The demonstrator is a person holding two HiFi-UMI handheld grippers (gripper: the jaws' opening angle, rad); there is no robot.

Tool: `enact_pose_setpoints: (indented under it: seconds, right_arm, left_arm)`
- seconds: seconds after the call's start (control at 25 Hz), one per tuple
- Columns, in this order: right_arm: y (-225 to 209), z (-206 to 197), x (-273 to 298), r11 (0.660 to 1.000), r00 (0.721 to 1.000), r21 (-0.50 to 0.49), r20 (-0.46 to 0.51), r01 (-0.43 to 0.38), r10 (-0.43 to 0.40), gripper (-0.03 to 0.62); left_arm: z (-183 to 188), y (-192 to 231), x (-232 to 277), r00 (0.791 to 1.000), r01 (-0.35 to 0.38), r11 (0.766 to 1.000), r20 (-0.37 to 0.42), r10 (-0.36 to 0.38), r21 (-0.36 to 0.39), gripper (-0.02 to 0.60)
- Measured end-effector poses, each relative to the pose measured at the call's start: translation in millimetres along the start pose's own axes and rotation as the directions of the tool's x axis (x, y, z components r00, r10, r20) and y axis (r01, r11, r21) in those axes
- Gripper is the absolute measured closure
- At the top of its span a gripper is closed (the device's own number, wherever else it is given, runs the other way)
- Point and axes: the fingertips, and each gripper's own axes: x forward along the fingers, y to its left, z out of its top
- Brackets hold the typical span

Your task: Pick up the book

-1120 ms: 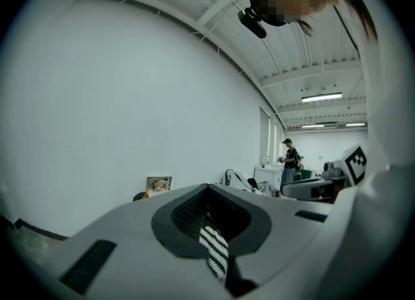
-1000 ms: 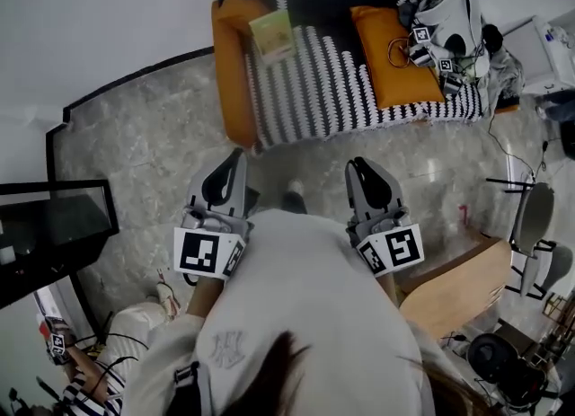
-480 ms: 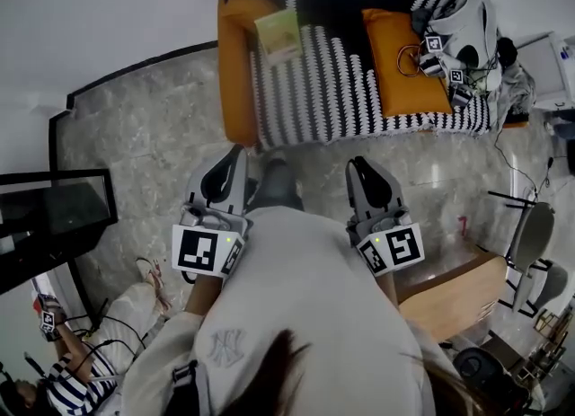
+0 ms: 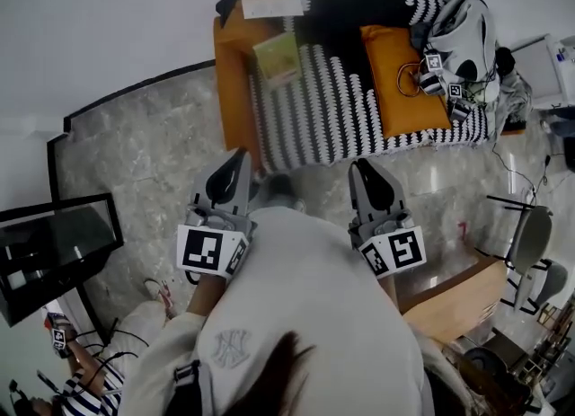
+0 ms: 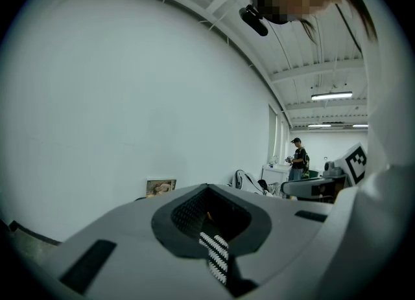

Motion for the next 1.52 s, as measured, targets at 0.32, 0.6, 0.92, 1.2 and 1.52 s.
enact_pose_setpoints:
  seconds: [0.32, 0.6, 0.92, 1.2, 1.52]
  right_arm:
    - [5.5, 8.2, 45.9, 1.0, 0.999, -0.009, 0.035, 0.011, -0.01, 0.537]
    - [17.5, 14.5, 64.4, 0.998, 1.0, -0.057, 0.017, -0.014, 0.015, 0.536]
    - [21.0, 22.6, 81.4, 0.993, 0.997, -0.094, -0.021, -0.071, 0.07, 0.536]
    - [-2.5, 25.9, 110.9, 0.987, 0.989, -0.069, -0.04, -0.146, 0.144, 0.536]
    - [-63.4, 41.3, 162.2, 0.97, 0.97, -0.047, -0.056, -0.238, 0.235, 0.537]
  left_arm:
    - [11.2, 24.7, 35.5, 0.998, 0.057, 0.998, -0.006, -0.057, 0.042, 0.572]
    - [24.3, 35.4, 44.6, 0.996, 0.068, 0.997, 0.052, -0.069, 0.024, 0.572]
    - [20.1, 49.5, 44.9, 0.999, 0.015, 1.0, 0.045, -0.015, -0.012, 0.572]
    - [23.4, 54.6, 71.8, 0.998, -0.052, 0.998, 0.042, 0.053, -0.028, 0.572]
    - [35.0, 54.9, 140.4, 0.99, -0.127, 0.991, 0.047, 0.129, -0.041, 0.572]
